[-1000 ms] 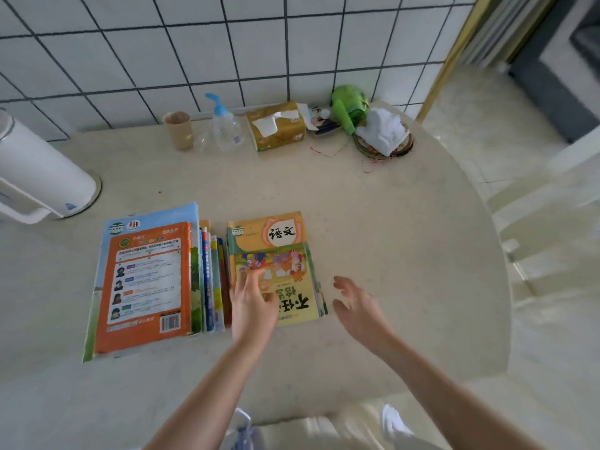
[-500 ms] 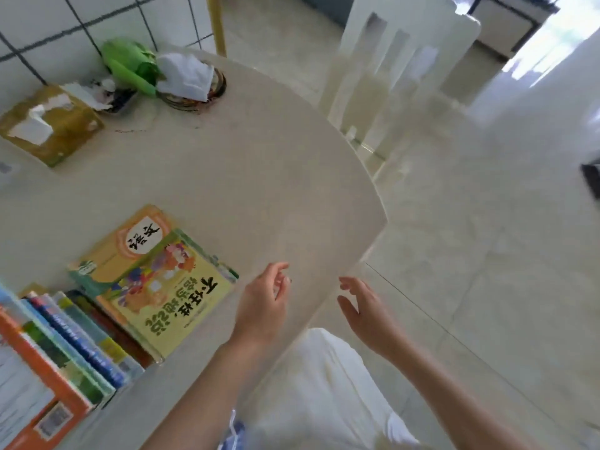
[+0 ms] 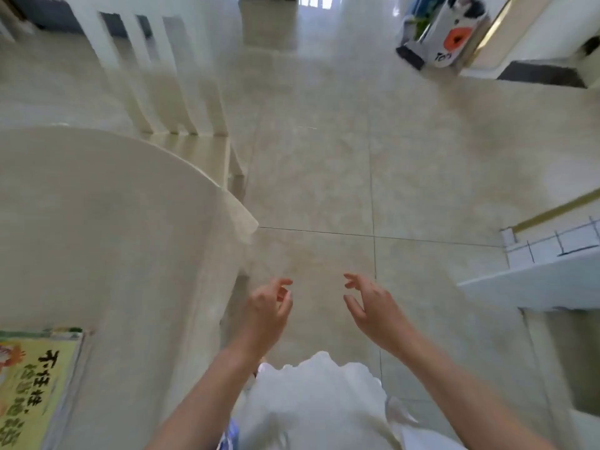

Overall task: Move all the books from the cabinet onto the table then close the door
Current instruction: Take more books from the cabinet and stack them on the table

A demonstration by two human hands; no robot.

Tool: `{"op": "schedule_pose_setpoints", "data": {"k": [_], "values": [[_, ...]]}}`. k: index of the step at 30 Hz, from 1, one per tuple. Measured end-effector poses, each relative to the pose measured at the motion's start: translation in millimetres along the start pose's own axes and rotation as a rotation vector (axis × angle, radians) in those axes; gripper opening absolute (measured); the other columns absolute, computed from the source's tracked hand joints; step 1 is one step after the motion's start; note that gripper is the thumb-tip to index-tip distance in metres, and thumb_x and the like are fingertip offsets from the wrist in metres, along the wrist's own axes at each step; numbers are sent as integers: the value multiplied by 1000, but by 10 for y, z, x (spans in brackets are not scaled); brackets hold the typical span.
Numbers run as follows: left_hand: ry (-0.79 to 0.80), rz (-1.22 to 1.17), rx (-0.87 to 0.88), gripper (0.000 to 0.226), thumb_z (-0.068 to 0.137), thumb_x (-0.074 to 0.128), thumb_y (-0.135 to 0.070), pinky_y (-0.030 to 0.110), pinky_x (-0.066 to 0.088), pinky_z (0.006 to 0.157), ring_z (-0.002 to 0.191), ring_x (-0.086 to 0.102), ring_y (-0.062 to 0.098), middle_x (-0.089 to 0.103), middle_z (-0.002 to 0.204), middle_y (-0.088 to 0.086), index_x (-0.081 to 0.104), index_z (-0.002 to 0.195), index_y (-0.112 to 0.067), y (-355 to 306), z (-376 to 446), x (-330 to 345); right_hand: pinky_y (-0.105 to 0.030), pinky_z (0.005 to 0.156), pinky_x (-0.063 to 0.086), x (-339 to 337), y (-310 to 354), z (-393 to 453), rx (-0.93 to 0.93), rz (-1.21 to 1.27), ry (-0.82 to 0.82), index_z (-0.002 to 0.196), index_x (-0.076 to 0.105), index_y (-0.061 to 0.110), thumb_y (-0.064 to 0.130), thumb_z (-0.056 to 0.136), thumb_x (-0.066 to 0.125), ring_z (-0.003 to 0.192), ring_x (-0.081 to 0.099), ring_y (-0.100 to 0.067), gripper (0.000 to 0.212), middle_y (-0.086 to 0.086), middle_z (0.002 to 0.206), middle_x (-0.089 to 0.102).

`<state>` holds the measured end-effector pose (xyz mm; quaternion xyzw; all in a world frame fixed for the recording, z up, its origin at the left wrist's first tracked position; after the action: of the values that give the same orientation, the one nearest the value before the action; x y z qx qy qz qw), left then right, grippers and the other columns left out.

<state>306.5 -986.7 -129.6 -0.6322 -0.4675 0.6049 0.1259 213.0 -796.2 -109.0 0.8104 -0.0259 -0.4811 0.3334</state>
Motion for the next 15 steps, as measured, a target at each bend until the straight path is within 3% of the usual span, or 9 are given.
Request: {"op": "schedule_pose_setpoints", "data": {"k": [7,15], "values": [[149,33,130,17,92,60,-16,30,55,75,74,67,12,72,82,-4,68,107,-19,-1061,51,1288,-18,90,36,-699,-1458,-874,178,78,-143,129,52,13,17,93,52,110,56,-16,36,-1,116,62],[419,5,296,21,87,64,-7,39,57,76,76,68,16,71,77,-4,68,103,-19,-2407,42,2776,-28,98,41,-1549,-2840,-1802,464,184,-371,131,50,12,19,96,50,115,53,-18,36,-2,122,58]]}}
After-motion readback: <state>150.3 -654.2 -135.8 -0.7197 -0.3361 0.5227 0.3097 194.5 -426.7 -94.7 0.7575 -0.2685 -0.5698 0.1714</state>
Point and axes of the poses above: each hand's wrist, its own z-axis towards the middle knuckle, its own x-axis out of the palm, y = z × x, the point moved 2 cm from there along z, towards the middle knuckle
